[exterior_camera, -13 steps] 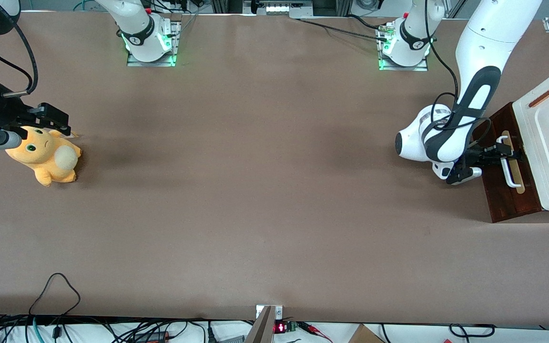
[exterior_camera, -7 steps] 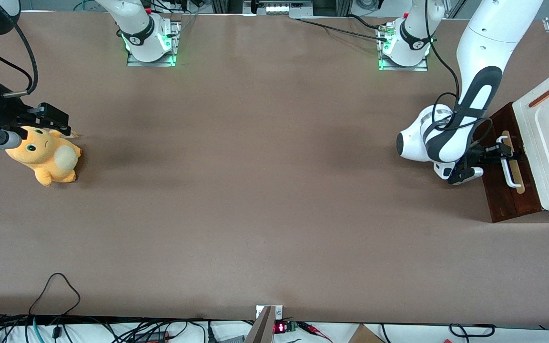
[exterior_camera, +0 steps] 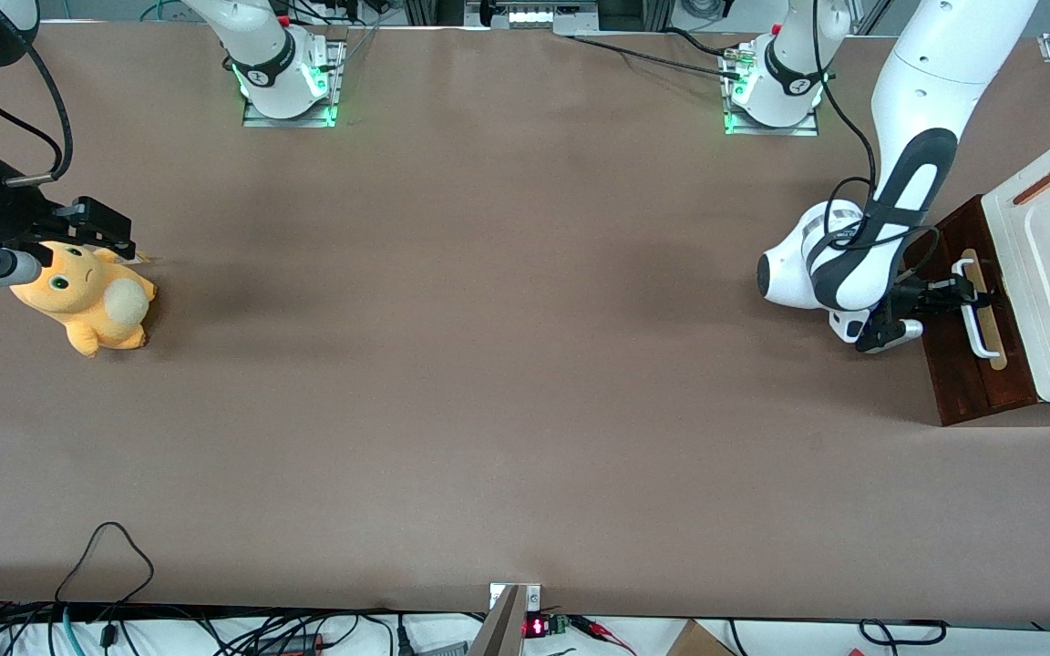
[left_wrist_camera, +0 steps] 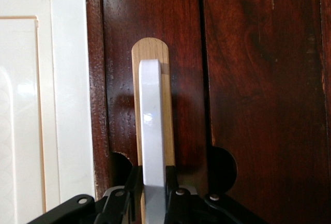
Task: Open lower drawer with left arm only
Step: 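Close the left gripper on the white drawer handle, then pull the handle with the left gripper, sliding the drawer out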
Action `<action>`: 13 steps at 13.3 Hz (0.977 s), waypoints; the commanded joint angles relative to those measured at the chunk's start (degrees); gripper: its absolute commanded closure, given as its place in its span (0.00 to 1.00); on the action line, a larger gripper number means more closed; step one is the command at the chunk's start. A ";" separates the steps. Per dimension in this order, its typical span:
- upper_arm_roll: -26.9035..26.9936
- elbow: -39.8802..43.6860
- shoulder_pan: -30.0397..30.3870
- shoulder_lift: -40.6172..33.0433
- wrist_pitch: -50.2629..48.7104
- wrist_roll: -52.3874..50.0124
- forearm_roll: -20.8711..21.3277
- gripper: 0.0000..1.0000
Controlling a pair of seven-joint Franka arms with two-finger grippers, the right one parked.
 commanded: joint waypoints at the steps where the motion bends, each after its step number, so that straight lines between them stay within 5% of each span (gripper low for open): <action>1: 0.07 0.26 0.07 -0.12 1.12 -0.36 1.22 1.00; 13: -4.84 1.67 -2.56 0.24 3.41 3.68 1.13 1.00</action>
